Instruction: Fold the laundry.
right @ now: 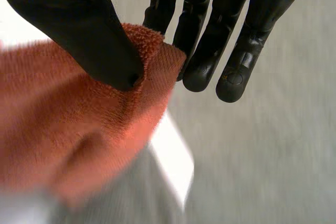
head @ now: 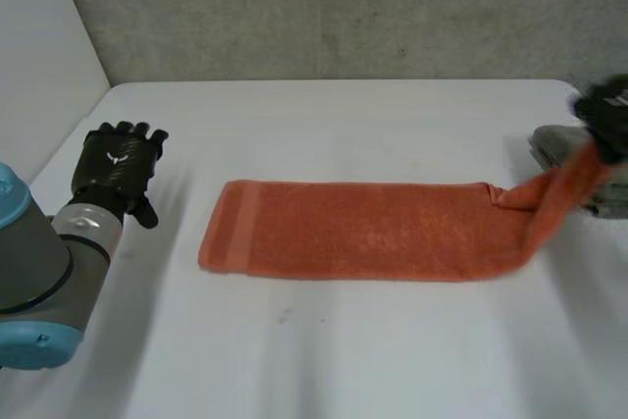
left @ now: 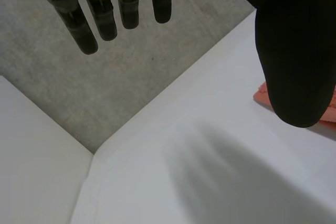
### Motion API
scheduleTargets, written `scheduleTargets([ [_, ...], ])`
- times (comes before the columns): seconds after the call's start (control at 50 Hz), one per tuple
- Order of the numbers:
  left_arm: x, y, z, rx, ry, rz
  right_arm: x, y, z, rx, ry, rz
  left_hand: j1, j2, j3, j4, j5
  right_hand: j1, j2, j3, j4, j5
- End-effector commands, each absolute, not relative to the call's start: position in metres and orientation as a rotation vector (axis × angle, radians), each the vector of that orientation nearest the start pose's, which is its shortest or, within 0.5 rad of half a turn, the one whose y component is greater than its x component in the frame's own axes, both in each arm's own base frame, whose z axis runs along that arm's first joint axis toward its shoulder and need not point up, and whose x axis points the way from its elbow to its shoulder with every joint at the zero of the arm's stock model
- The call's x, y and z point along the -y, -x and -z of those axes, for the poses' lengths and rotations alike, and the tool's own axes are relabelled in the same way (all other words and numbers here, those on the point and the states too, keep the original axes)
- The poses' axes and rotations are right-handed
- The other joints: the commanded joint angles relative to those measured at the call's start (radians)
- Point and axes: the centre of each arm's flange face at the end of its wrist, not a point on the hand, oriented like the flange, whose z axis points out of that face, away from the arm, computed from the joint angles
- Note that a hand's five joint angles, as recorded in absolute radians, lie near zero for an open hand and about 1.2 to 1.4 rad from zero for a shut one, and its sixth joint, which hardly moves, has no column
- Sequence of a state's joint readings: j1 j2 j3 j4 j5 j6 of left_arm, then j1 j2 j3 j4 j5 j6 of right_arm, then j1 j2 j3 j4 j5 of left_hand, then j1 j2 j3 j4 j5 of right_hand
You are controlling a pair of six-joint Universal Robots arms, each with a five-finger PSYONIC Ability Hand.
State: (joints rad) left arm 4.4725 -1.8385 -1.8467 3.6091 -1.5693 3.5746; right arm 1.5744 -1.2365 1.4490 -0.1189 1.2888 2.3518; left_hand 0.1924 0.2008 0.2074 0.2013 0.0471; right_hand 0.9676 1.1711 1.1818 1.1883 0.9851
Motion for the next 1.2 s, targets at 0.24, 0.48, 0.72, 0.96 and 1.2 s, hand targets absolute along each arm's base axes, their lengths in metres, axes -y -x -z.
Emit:
scheduleTargets([
  [0.24, 0.293, 0.191, -0.194, -2.063, -0.667, 2.043, 0.231, -0.448, -0.168, -1.176, 1.756, 1.967, -0.018, -0.026, -0.033, -0.027, -0.047, 0.429, 0.225, 0.215, 0.208, 0.237],
  [0.48, 0.293, 0.195, -0.197, -2.052, -0.685, 2.059, 0.224, -0.455, -0.162, -1.291, 1.71, 1.96, -0.018, -0.026, -0.033, -0.027, -0.047, -0.793, -0.997, -1.007, -1.014, -0.985],
  [0.72, 0.27, 0.255, -0.198, -2.041, -0.976, 2.205, 0.262, -0.344, -0.198, -2.05, 1.215, 1.69, -0.018, -0.026, -0.033, -0.027, -0.047, -0.793, -0.997, -1.007, -1.014, -0.985],
  [0.96, 0.262, 0.297, -0.179, -2.079, -1.137, 2.203, 0.272, -0.28, -0.132, -2.298, 1.109, 1.502, -0.018, -0.026, -0.033, -0.027, -0.047, -0.437, -0.64, -0.651, -0.657, -0.629],
  [1.2, 0.261, 0.297, -0.179, -2.104, -1.142, 2.178, 0.287, -0.266, -0.12, -2.292, 1.056, 1.573, -0.018, -0.026, -0.033, -0.027, -0.047, 0.429, 0.225, 0.215, 0.208, 0.237],
])
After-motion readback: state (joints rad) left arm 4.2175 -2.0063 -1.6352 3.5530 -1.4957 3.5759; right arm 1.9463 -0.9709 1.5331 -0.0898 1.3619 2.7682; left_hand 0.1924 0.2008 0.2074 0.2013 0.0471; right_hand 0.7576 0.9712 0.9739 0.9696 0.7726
